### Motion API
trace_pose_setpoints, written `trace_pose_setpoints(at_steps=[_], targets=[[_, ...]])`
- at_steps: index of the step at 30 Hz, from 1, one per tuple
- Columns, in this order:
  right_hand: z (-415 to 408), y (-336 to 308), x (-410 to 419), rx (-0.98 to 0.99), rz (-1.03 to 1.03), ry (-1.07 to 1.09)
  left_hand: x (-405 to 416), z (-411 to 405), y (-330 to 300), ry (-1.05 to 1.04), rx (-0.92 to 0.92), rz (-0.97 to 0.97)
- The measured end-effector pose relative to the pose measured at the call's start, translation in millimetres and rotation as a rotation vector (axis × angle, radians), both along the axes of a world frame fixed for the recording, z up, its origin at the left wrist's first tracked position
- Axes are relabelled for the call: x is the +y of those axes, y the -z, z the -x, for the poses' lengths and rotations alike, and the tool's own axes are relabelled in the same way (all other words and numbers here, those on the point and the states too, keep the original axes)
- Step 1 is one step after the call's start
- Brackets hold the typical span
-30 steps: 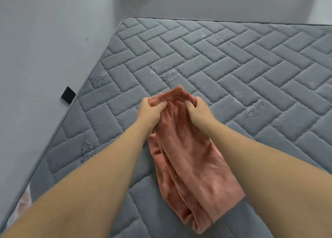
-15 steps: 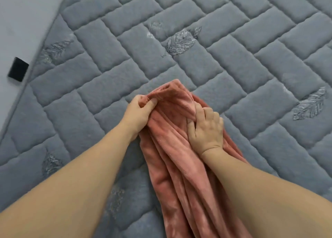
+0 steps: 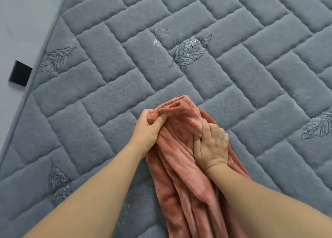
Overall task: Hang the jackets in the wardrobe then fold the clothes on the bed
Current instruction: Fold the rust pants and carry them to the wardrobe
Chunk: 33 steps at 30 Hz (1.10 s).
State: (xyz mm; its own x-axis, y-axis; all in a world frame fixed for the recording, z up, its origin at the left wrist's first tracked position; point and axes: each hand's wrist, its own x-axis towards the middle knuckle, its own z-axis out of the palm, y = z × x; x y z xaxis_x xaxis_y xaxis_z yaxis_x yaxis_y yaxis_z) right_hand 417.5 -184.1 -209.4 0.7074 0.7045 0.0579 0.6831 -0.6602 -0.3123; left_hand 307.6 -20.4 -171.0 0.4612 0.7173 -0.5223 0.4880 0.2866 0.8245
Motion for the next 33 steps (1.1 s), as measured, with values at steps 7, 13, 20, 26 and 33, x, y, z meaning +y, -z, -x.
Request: trace_pose_setpoints(at_steps=[7,13,20,26,33], targets=[[0.4,-2.6,-3.7,0.02,-0.04,0.008,-13.5,3.9,-23.0,-0.109,-0.026,-0.048],[-12.3,-25.4,-15.8,0.381,-0.093,0.008,-154.7,41.9,-53.1,-0.105,0.287,-0.413],[-1.2,-57.2,-147.7,0.459,0.134,-0.001,-213.2,66.6,-59.9,-0.023,0.395,-0.066],[15.0,-65.9,-243.9,0.537,0.215,0.08,-292.5,105.6,-75.8,0.307,0.292,-0.934],[24.9,-65.4,-273.6,0.685,0.276,0.152,-355.0,133.2,-53.5,0.096,0.393,-0.162]])
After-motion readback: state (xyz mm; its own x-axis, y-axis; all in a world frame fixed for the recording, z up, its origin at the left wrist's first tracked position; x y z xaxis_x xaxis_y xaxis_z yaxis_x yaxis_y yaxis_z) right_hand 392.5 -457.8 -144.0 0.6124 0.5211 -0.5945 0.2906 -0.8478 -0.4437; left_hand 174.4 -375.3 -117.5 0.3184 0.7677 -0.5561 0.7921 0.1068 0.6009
